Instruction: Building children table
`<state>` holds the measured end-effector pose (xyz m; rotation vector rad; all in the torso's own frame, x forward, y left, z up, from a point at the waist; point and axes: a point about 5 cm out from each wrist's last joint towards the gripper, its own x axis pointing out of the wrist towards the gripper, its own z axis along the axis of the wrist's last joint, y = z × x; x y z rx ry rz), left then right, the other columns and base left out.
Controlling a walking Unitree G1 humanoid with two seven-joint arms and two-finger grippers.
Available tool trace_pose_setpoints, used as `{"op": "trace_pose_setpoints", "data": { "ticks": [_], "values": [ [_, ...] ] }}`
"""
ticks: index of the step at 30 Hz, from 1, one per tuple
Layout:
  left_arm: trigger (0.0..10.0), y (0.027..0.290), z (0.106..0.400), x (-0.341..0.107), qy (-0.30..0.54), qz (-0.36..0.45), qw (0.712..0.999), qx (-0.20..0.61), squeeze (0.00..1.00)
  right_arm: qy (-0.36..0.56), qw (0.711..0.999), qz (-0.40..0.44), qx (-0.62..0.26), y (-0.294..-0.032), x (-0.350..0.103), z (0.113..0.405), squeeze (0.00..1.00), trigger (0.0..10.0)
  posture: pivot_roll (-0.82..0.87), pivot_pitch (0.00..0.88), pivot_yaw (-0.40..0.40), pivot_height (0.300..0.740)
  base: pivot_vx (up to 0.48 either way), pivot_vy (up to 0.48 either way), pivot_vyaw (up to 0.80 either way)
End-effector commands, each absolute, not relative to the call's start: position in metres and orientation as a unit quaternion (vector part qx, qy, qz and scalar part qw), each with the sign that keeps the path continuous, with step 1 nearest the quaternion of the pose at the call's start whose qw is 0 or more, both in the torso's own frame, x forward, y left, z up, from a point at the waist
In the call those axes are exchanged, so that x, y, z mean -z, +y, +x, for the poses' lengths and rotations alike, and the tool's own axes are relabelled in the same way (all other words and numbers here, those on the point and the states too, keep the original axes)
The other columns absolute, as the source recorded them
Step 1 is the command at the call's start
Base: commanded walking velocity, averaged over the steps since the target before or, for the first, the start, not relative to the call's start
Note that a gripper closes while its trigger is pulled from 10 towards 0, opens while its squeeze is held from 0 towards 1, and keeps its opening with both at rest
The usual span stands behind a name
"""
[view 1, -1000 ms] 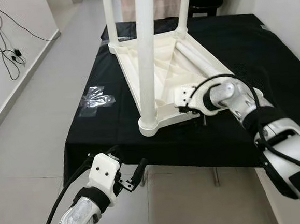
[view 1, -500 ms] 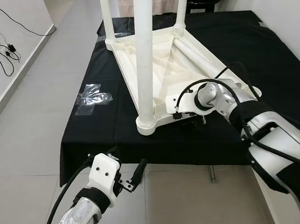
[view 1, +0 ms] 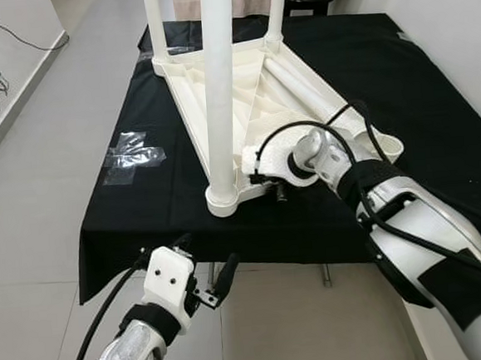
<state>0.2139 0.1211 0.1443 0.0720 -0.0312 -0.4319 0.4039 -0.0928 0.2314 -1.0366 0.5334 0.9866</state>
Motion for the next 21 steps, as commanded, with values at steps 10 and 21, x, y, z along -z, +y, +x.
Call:
{"op": "trace_pose_setpoints", "data": {
  "ticks": [10,21],
  "values": [
    [10.0,0.119,0.21,-0.141,-0.001,0.027,0.976,0.217,0.0,0.152,0.821,-0.211,-0.509,-0.036,-0.245,0.397,0.0,0.0,0.07,0.232,-0.086,0.74,0.0,0.0,0.0],
    [10.0,0.12,0.211,-0.14,0.001,0.038,0.975,0.221,0.0,0.045,0.871,-0.168,-0.459,0.012,-0.249,0.391,0.0,10.0,0.08,0.212,-0.075,0.74,0.0,0.0,0.0]
  ]
}}
